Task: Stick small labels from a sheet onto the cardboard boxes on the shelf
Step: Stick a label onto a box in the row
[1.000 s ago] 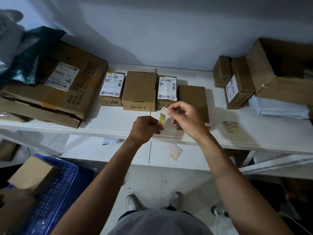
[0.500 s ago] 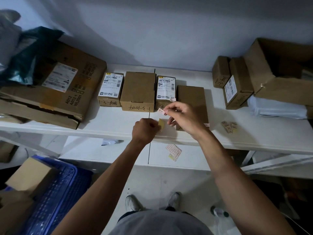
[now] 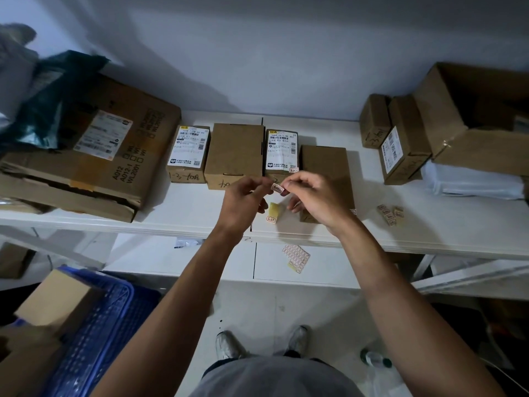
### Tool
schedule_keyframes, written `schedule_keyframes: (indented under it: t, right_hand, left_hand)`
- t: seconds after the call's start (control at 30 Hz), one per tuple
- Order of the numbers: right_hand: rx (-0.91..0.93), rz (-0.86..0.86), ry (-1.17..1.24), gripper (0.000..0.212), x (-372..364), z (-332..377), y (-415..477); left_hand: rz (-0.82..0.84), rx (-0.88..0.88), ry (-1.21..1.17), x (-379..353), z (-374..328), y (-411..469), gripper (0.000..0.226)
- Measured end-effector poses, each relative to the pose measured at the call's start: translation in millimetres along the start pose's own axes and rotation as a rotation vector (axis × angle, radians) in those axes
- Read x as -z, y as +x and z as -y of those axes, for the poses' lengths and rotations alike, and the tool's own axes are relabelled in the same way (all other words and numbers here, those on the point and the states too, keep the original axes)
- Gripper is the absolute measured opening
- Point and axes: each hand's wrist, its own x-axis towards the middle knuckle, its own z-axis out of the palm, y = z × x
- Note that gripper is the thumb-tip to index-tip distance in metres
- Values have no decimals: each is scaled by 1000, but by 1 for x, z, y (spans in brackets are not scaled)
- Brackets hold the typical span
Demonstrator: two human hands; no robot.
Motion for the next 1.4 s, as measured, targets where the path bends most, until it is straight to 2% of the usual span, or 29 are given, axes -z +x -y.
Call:
schedule_keyframes:
  t: [0.3, 0.57, 0.77, 1.1, 1.4]
  right_hand:
    - [20, -18, -32, 11, 2, 3, 0]
    - [70, -7, -45, 6, -3, 8, 0]
    - [73, -55, 4, 17, -14, 13, 7]
    - [90, -40, -34, 6, -33, 22, 25]
    - [72, -39, -52, 8, -45, 20, 39]
  left_hand:
    - [43, -39, 27, -3, -1, 0, 6]
    - [22, 50, -81, 2, -4, 3, 11]
    - [-40, 130, -188, 13, -10, 8, 12]
    - [-40, 147, -171, 38, -13, 17, 18]
    - [-28, 149, -153, 49, -11, 26, 21]
